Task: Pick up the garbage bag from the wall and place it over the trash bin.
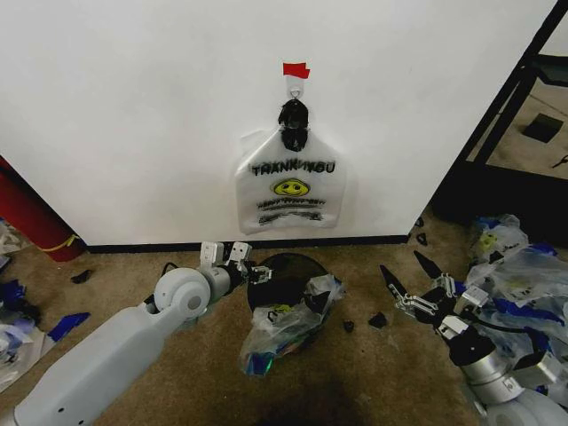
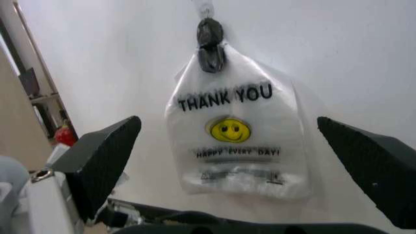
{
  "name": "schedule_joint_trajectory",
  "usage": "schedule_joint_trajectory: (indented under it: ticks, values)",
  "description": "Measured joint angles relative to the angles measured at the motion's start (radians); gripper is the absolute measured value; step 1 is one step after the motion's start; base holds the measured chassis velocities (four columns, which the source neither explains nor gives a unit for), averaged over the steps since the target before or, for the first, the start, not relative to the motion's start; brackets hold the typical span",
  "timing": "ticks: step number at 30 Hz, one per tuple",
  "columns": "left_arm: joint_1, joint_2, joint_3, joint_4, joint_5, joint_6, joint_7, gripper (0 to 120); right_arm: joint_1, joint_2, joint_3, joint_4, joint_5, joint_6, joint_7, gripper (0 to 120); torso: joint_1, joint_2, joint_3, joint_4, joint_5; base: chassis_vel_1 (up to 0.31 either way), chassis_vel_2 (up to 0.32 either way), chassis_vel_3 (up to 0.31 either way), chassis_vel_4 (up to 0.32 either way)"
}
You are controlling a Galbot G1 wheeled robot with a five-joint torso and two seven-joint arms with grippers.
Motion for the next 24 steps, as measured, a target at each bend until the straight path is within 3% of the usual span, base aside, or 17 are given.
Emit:
schedule_joint_trajectory:
  ticks: [5,8,11,17,24]
  values:
    - [0.0,-0.006,0.0,0.024,0.001,0.0,0.002,27,0.01,-0.001,-0.007,0.002,0.002,-0.006,0.004,100,0.0,0.0,0.0,0.0,0.0001,0.0,0.0,0.0,0.0]
    - [0.0,-0.007,0.001,0.029,0.001,0.0,0.002,21,0.013,-0.001,-0.008,0.002,0.002,-0.007,0.004,100,0.0,0.0,0.0,0.0,0.0001,0.0,0.0,0.0,0.0]
    - [0.009,-0.008,-0.003,0.027,0.0,-0.002,0.002,5,0.015,-0.001,-0.012,-0.004,0.001,-0.008,0.005,100,0.0,0.0,0.0,0.0,0.0001,0.0,0.0,0.0,0.0]
    - [0.034,-0.008,-0.015,0.008,-0.004,-0.004,-0.012,3,0.017,-0.001,-0.015,-0.011,-0.003,-0.008,0.006,100,0.0,0.0,0.0,0.0,0.0003,0.0,0.0,0.0,0.0]
    - [0.123,-0.008,-0.094,-0.084,-0.118,-0.02,-0.152,3,0.017,-0.002,-0.013,-0.021,-0.004,-0.009,0.008,100,0.0,0.0,0.0,-0.0002,-0.0001,0.0,0.0,0.0,0.0]
